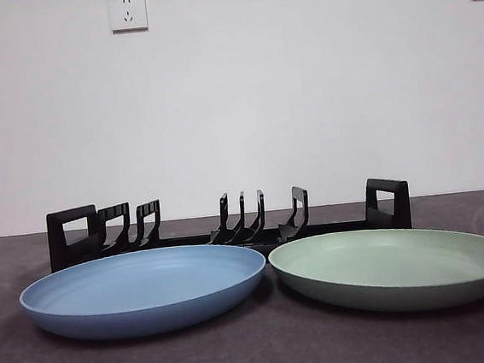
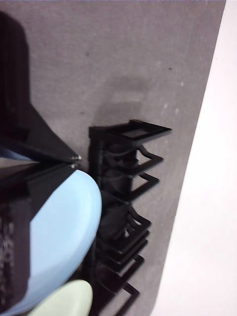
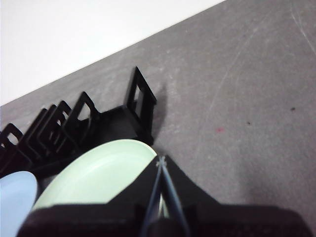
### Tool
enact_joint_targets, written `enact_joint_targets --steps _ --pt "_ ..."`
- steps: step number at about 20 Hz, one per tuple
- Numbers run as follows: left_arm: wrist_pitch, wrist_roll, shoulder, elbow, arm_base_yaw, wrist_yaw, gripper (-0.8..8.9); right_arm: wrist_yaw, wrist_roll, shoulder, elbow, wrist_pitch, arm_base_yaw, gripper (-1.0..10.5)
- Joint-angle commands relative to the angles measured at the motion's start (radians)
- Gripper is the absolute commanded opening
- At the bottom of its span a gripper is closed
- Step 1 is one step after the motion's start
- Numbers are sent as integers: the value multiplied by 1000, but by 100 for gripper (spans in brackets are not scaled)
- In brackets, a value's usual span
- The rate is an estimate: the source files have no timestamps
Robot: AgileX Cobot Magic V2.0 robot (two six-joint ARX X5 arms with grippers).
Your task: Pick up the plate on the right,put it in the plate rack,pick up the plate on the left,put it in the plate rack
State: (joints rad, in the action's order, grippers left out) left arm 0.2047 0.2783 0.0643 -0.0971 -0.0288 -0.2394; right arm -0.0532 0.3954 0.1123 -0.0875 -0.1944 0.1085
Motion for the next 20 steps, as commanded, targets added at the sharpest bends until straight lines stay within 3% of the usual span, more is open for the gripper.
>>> enact_joint_targets --steps 1,9,16,20 --pt "-6 15 50 -53 2 -2 -6 -1 11 65 -48 1 -1 -9" --pt "-10 -6 294 -210 2 -43 -6 -31 -45 362 -196 -2 -1 -9" --pt "-4 -24 529 -328 2 -223 -6 -114 -96 692 -354 -39 -2 -8" --pt "6 -25 718 -422 2 -378 -4 -239 -198 941 -507 -135 -3 0"
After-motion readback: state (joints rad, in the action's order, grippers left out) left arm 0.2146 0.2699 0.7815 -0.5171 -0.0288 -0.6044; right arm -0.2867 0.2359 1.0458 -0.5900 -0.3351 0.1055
